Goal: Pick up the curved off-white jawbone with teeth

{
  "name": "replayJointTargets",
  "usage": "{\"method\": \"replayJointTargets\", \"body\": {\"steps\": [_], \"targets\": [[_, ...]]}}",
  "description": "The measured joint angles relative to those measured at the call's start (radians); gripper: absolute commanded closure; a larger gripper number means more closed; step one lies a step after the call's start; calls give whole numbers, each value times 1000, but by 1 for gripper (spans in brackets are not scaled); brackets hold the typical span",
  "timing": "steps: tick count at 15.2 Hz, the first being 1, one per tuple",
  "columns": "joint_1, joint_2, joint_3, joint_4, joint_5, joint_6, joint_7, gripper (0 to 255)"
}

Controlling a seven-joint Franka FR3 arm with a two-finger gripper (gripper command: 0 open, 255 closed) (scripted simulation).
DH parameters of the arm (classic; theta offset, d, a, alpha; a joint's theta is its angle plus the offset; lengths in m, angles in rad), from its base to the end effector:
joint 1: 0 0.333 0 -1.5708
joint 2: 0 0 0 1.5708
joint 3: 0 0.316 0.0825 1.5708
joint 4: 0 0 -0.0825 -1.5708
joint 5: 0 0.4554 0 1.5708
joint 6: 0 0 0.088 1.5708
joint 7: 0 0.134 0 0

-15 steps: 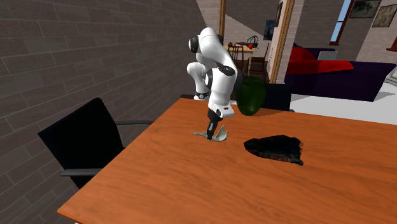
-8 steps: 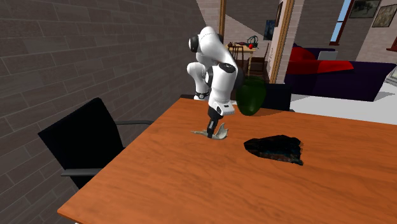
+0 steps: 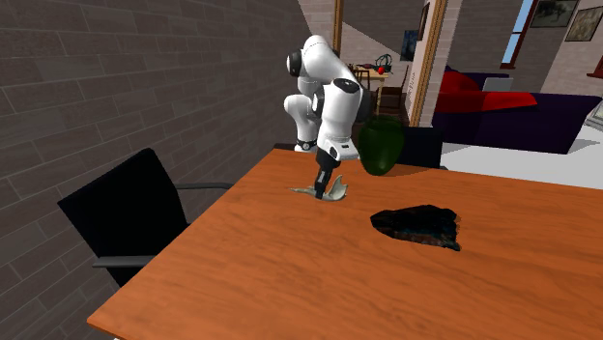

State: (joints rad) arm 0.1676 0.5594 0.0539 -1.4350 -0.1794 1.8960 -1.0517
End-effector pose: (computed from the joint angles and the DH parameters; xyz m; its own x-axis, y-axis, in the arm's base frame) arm 0.7481 0.1448 0.3045 0.2315 0.9585 -0.1667 0.9710 -0.2381 -0.0206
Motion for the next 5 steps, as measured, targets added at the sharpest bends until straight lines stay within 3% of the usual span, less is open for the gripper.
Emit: {"method": "replayJointTargets", "body": {"steps": [5], "targets": [[0, -17, 1, 35, 3, -52, -8, 255]]}}
